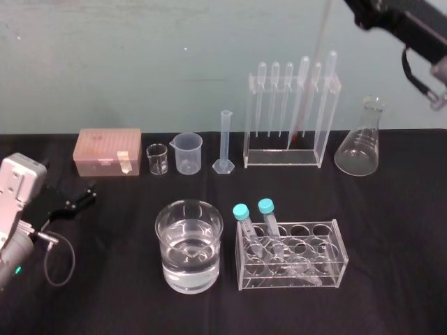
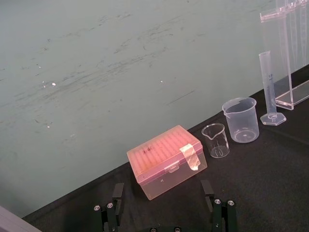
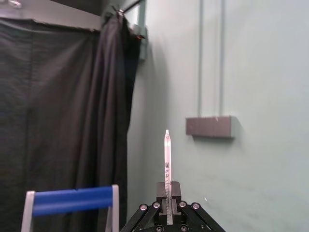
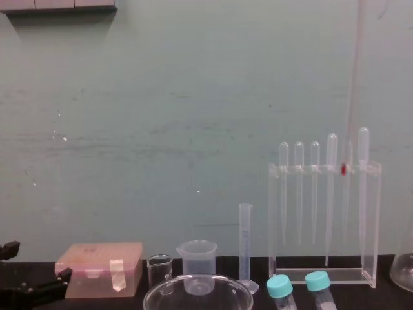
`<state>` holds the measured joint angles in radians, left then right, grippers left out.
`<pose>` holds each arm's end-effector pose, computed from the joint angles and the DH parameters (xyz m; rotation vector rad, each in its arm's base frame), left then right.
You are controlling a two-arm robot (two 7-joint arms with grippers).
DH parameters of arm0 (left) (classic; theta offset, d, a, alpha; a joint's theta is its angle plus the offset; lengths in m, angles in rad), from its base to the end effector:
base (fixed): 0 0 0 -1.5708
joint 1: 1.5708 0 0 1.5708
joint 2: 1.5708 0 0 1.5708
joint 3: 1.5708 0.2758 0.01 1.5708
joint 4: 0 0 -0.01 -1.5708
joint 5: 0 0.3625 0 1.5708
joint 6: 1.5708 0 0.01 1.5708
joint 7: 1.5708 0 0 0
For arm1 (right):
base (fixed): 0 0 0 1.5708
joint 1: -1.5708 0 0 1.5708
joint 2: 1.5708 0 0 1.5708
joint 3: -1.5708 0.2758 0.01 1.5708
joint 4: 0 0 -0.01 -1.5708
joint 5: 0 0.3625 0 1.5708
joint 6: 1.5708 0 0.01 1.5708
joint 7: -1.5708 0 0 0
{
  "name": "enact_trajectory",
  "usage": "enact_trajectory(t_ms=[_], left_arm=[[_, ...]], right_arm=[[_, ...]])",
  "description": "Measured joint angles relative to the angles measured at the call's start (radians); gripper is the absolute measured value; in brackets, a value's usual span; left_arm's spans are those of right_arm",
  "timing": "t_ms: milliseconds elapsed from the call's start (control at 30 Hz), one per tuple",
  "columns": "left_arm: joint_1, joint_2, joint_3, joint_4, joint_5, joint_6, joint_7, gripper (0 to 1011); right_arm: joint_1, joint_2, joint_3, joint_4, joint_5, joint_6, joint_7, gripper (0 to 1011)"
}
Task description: Hold the thermometer with one hand and immerse one end into the beaker, then reinsert it into the test tube rack.
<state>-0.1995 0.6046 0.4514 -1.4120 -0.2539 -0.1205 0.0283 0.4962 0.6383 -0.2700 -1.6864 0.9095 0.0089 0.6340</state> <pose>0.4065 0.0604 -0.3011 0.3044 -0.2850 1.2480 0.4447 -0.0630 -0.0499 0.3584 -0.2421 -0.5840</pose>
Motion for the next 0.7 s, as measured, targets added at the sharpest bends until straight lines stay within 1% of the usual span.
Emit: enact_trajectory(t_ms=[33,67,100,200,233,333,367,400,433,467,500,533,567,600,633,700], left_arm=[[0.000,0.000,0.000,0.000,0.000,0.000,0.000,1008],[0.000,0.000,0.000,0.000,0.000,0.000,0.000,1008],[0.000,0.000,0.000,0.000,0.000,0.000,0.000,1008],[0.000,0.000,0.000,0.000,0.000,0.000,0.000,1008],[0.000,0.000,0.000,0.000,0.000,0.000,0.000,1008],[0.000,0.000,0.000,0.000,0.000,0.000,0.000,1008],[0.000,0.000,0.000,0.000,0.000,0.000,0.000,1008],[0.000,0.000,0.000,0.000,0.000,0.000,0.000,1008],[0.000,0.000,0.000,0.000,0.000,0.000,0.000,1008],[0.000,0.000,0.000,0.000,0.000,0.000,0.000,1008],[0.000,0.000,0.000,0.000,0.000,0.000,0.000,1008],[0.000,0.000,0.000,0.000,0.000,0.000,0.000,1008],[0.000,0.000,0.000,0.000,0.000,0.000,0.000,1008],[0.000,0.000,0.000,0.000,0.000,0.000,0.000,1008],[0.000,0.000,0.000,0.000,0.000,0.000,0.000,1008],[0.000,0.000,0.000,0.000,0.000,0.000,0.000,1008]], right_arm=[[0.033,-0.010,-0.015,0.013,0.002,0.003,0.012,56],[0.046,-0.014,-0.022,0.019,0.003,0.003,0.017,56],[0.074,-0.028,-0.042,0.034,0.005,0.006,0.031,56],[0.107,-0.056,-0.082,0.057,0.009,0.012,0.053,56],[0.123,-0.076,-0.110,0.072,0.012,0.017,0.065,56],[0.141,-0.109,-0.153,0.092,0.019,0.026,0.086,56],[0.151,-0.131,-0.181,0.105,0.024,0.029,0.102,56],[0.155,-0.140,-0.194,0.112,0.025,0.029,0.111,56],[0.162,-0.157,-0.217,0.124,0.027,0.029,0.126,56],[0.162,-0.157,-0.217,0.124,0.027,0.029,0.126,56],[0.168,-0.174,-0.242,0.138,0.028,0.028,0.142,56],[0.170,-0.180,-0.253,0.145,0.028,0.027,0.149,56],[0.174,-0.193,-0.276,0.161,0.026,0.025,0.161,56],[0.175,-0.197,-0.286,0.167,0.024,0.022,0.166,56],[0.177,-0.203,-0.305,0.181,0.014,0.011,0.178,56],[0.177,-0.207,-0.322,0.196,0.002,-0.001,0.188,56]])
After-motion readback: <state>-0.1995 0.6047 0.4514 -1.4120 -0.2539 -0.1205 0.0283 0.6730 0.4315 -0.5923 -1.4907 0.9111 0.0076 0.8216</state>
